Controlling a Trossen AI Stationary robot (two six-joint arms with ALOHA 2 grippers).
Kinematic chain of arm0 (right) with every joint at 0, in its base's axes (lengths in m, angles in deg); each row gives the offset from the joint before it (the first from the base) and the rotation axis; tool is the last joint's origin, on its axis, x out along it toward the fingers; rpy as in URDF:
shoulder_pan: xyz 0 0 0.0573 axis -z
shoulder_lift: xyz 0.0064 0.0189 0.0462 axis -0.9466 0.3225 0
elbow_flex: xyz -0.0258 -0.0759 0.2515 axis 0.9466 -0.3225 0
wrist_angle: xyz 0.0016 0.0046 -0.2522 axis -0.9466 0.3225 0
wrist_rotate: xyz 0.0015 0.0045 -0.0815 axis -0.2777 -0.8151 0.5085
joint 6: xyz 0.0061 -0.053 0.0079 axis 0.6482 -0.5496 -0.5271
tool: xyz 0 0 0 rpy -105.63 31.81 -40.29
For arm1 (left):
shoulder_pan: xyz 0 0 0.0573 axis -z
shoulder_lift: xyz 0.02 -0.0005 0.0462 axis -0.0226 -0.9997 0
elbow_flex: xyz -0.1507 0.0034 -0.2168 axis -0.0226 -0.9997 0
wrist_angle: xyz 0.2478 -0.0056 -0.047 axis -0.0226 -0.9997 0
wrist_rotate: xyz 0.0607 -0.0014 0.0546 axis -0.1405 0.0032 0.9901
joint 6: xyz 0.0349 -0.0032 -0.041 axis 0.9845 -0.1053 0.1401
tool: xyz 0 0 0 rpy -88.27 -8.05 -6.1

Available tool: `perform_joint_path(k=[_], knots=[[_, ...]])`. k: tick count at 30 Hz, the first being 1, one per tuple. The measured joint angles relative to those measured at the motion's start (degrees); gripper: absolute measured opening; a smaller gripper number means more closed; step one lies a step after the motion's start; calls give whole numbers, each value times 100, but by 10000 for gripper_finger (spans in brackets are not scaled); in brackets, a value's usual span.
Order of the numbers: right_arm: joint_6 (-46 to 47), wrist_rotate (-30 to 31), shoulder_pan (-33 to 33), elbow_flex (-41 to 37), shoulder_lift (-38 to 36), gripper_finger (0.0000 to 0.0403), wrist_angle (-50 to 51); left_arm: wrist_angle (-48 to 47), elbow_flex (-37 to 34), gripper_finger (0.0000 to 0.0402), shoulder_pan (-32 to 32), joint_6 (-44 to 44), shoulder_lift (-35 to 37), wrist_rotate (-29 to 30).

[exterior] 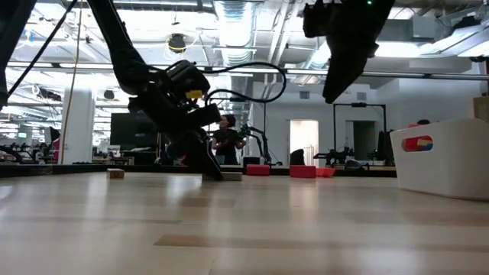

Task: Sort blocks by size
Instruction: Put the wooden block into the white bin

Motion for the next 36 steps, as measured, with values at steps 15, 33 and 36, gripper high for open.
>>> perform_joint_path(k=[15,33,36], knots=[[-325,733,-2,-4,2,300,-917,-150,-8,94,7,182,126,124],[-4226,1568,-647,-7,627,290,-3245,283,-11,98,128,-730,1126,-2522],[-4729,1910,-636,-7,991,290,-3530,350,-11,102,180,-811,1116,-2546]])
